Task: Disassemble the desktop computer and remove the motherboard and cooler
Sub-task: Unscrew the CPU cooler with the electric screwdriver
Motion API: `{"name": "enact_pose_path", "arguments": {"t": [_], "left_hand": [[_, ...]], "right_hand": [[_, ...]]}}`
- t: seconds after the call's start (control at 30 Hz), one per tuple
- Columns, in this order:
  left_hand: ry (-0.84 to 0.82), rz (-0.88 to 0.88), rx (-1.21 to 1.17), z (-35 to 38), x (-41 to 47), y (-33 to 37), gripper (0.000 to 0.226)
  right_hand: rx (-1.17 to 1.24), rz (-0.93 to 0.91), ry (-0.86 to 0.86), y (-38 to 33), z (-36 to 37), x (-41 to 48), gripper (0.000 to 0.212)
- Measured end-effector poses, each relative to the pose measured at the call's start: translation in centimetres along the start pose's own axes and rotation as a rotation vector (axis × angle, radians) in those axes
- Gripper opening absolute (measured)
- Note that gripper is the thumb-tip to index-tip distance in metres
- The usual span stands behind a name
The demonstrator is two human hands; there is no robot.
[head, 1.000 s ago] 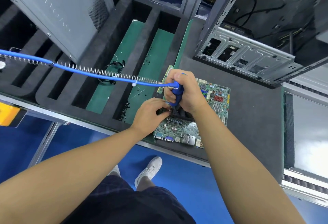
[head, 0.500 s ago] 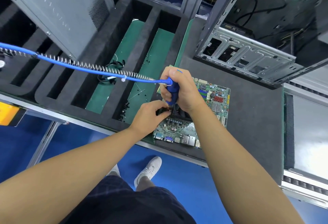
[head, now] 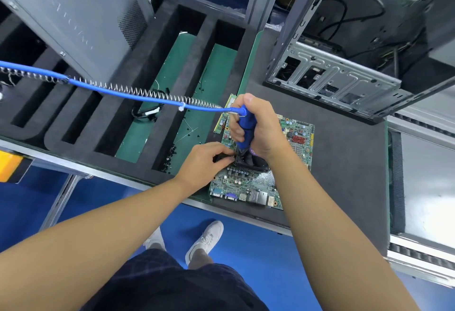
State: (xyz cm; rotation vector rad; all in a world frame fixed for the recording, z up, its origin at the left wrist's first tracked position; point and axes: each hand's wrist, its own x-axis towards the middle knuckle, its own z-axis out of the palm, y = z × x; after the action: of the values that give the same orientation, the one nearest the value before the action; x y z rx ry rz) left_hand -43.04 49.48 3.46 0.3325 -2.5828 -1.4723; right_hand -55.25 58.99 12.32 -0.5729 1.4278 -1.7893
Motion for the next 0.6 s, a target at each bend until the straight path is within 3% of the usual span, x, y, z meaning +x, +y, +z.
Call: {"name": "enact_pose_path", "arguments": {"t": [0.2,0.6], "left_hand": [[-0.029,-0.005,0.014,0.04,0.32,0.07,0.004],[-0.030,0.007,0.062,0.94,0.17,-0.14,0.014]], "right_hand": [[0.017,-0.047,-0.013,-0.11,0.50,0.07,0.034],[0.035,-0.066,0.029,0.52,0.89,-0.78,0.035]]}}
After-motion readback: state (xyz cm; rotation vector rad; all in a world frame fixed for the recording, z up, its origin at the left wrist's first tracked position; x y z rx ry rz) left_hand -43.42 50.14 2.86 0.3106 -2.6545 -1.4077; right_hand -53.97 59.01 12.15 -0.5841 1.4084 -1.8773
